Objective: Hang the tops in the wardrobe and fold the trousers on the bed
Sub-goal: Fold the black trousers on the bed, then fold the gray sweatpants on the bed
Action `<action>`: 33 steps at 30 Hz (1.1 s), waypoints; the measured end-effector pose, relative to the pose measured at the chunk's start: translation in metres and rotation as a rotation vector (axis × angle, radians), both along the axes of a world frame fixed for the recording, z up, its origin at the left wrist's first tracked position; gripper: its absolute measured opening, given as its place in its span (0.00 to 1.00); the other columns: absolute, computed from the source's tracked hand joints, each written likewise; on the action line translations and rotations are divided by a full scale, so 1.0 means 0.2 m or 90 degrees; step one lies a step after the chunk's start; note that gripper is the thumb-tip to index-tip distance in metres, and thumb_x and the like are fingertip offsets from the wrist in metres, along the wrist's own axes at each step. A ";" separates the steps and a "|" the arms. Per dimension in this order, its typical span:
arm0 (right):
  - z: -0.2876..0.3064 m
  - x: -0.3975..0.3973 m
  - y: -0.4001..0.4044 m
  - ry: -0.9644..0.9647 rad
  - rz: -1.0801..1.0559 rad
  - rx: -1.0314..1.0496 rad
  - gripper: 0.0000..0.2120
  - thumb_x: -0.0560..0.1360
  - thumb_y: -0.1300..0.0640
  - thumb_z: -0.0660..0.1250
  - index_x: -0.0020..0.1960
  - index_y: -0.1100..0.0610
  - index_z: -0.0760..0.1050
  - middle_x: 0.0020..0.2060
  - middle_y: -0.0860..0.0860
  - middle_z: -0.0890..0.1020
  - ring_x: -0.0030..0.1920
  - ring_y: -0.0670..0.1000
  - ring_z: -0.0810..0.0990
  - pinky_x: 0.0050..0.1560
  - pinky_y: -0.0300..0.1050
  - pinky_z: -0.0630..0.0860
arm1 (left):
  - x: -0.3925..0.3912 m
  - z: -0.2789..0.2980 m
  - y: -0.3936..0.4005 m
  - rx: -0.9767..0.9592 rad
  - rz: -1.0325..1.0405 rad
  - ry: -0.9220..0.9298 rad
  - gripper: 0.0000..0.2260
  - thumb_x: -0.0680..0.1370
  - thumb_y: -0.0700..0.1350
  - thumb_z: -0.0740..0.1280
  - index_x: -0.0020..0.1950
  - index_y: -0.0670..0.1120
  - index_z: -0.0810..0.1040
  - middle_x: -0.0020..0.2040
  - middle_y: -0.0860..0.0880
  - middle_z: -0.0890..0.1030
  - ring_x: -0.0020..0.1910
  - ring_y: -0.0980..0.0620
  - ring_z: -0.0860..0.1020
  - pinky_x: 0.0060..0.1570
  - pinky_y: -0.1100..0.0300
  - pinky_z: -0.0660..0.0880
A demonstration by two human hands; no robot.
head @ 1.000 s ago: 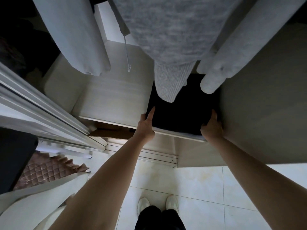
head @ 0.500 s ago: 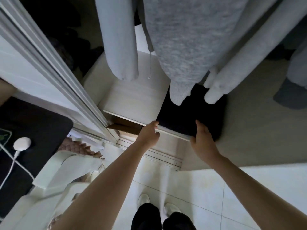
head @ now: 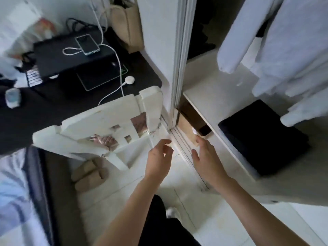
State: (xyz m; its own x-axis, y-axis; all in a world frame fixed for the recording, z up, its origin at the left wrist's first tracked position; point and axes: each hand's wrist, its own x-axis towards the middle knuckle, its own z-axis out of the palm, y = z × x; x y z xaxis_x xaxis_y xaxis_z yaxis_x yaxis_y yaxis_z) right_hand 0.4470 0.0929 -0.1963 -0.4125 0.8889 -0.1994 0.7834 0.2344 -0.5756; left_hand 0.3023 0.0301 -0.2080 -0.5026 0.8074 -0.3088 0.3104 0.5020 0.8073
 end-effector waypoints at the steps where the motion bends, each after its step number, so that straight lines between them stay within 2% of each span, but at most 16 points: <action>1: 0.00 -0.02 -0.03 0.006 0.016 -0.008 0.24 0.81 0.53 0.58 0.75 0.53 0.57 0.71 0.51 0.66 0.71 0.51 0.66 0.65 0.42 0.69 | -0.01 0.01 -0.07 0.006 0.042 -0.002 0.11 0.80 0.42 0.61 0.60 0.50 0.77 0.45 0.54 0.82 0.41 0.54 0.80 0.34 0.60 0.74; 4: 0.03 -0.20 -0.23 0.021 0.156 -0.003 0.23 0.81 0.53 0.57 0.74 0.53 0.59 0.70 0.50 0.68 0.69 0.49 0.67 0.62 0.39 0.69 | -0.09 0.09 -0.45 0.023 0.230 0.002 0.10 0.80 0.41 0.61 0.57 0.50 0.78 0.42 0.53 0.83 0.38 0.53 0.79 0.34 0.59 0.71; 8: 0.04 -0.38 -0.48 0.037 0.300 -0.020 0.21 0.81 0.55 0.57 0.73 0.54 0.60 0.66 0.49 0.71 0.66 0.48 0.67 0.58 0.35 0.67 | -0.13 0.15 -0.88 0.033 0.391 0.017 0.09 0.80 0.42 0.61 0.55 0.52 0.77 0.41 0.55 0.82 0.35 0.56 0.77 0.34 0.60 0.71; 14: 0.12 -0.73 -1.11 0.063 0.590 -0.042 0.20 0.81 0.55 0.56 0.73 0.54 0.62 0.64 0.46 0.71 0.67 0.46 0.65 0.60 0.34 0.65 | -0.15 0.19 -1.65 0.073 0.693 0.014 0.08 0.81 0.43 0.61 0.52 0.54 0.78 0.40 0.55 0.82 0.33 0.59 0.76 0.30 0.63 0.71; 19: 0.15 -0.98 -1.75 0.077 0.747 -0.097 0.19 0.80 0.57 0.59 0.71 0.56 0.66 0.61 0.48 0.75 0.63 0.49 0.71 0.52 0.29 0.60 | -0.09 0.17 -2.37 0.040 0.905 0.049 0.08 0.80 0.42 0.62 0.50 0.55 0.77 0.40 0.53 0.82 0.35 0.59 0.76 0.32 0.64 0.69; 22: 0.15 -1.07 -2.13 0.076 0.802 -0.107 0.18 0.79 0.59 0.62 0.68 0.57 0.69 0.58 0.51 0.77 0.60 0.52 0.74 0.53 0.32 0.62 | -0.04 0.15 -2.80 0.011 0.989 0.056 0.06 0.81 0.43 0.62 0.50 0.53 0.77 0.39 0.50 0.82 0.36 0.53 0.78 0.36 0.59 0.71; 25: 0.10 -1.13 -2.51 0.072 0.865 -0.092 0.17 0.78 0.60 0.63 0.67 0.59 0.70 0.54 0.50 0.77 0.58 0.52 0.74 0.50 0.30 0.60 | 0.03 0.12 -3.21 -0.010 1.039 0.055 0.06 0.81 0.43 0.61 0.52 0.53 0.77 0.38 0.50 0.82 0.32 0.54 0.76 0.34 0.58 0.72; 27: 0.06 -1.16 -2.82 0.046 0.919 -0.099 0.16 0.78 0.60 0.63 0.66 0.59 0.71 0.53 0.52 0.78 0.58 0.54 0.75 0.50 0.31 0.61 | 0.11 0.08 -3.52 -0.038 1.098 0.059 0.07 0.81 0.42 0.61 0.52 0.52 0.77 0.38 0.51 0.82 0.35 0.56 0.78 0.37 0.57 0.74; 30: 0.02 -1.20 -3.13 0.012 0.992 -0.116 0.15 0.78 0.61 0.62 0.65 0.60 0.71 0.53 0.52 0.77 0.58 0.55 0.75 0.51 0.34 0.62 | 0.19 0.04 -3.81 -0.072 1.160 0.047 0.07 0.80 0.41 0.62 0.51 0.51 0.77 0.39 0.53 0.81 0.37 0.60 0.78 0.35 0.67 0.71; 33: -0.04 -1.27 -3.46 -0.019 1.086 -0.102 0.15 0.79 0.60 0.62 0.64 0.60 0.71 0.55 0.54 0.77 0.58 0.56 0.74 0.51 0.38 0.63 | 0.25 -0.04 -4.08 -0.119 1.221 0.014 0.07 0.80 0.41 0.62 0.51 0.51 0.77 0.39 0.52 0.82 0.39 0.55 0.79 0.35 0.70 0.69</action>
State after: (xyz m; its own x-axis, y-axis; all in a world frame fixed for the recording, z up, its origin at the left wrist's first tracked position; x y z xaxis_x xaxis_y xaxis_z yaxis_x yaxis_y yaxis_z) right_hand 0.1925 -0.5983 -0.2033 -0.7951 -0.5477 -0.2603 -0.2626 0.6979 -0.6663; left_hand 0.3515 -0.7855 -0.2154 -0.5481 -0.7824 -0.2955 -0.6697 0.1989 0.7155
